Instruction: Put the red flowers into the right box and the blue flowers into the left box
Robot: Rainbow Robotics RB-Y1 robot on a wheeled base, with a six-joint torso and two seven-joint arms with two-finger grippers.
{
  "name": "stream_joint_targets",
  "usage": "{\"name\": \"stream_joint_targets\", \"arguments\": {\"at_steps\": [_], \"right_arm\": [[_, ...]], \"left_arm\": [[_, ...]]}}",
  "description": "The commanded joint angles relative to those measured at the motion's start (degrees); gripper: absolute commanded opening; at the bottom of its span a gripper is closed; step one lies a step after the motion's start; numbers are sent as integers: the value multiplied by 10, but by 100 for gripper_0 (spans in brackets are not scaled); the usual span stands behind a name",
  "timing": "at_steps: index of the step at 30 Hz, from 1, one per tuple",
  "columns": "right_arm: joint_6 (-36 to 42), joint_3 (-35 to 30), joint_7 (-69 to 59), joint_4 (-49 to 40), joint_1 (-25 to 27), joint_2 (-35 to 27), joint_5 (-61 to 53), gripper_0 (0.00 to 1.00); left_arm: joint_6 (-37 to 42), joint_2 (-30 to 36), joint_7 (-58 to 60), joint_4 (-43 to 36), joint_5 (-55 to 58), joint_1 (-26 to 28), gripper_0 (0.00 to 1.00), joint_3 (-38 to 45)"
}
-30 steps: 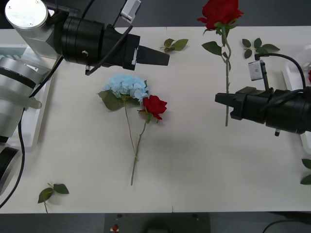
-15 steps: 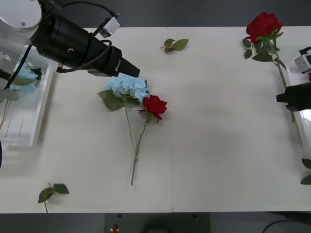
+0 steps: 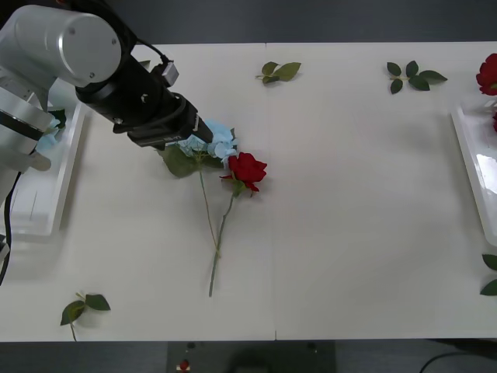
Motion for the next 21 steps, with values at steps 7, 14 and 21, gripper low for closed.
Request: {"name": "stream_joint_targets", "arguments": {"at_steps": [7, 14, 21], "right_arm": [[-34, -10, -20, 105, -32, -14, 94, 0], [-67, -10, -22, 157, -39, -5, 149, 0], [-93, -10, -22, 198, -39, 7, 175, 0]], "left_arm": [[-28, -6, 113, -16, -99, -8, 100, -107], [-29, -42, 111, 30, -141, -9, 100, -122], [-33, -79, 103, 71, -183, -8, 100, -122]]}}
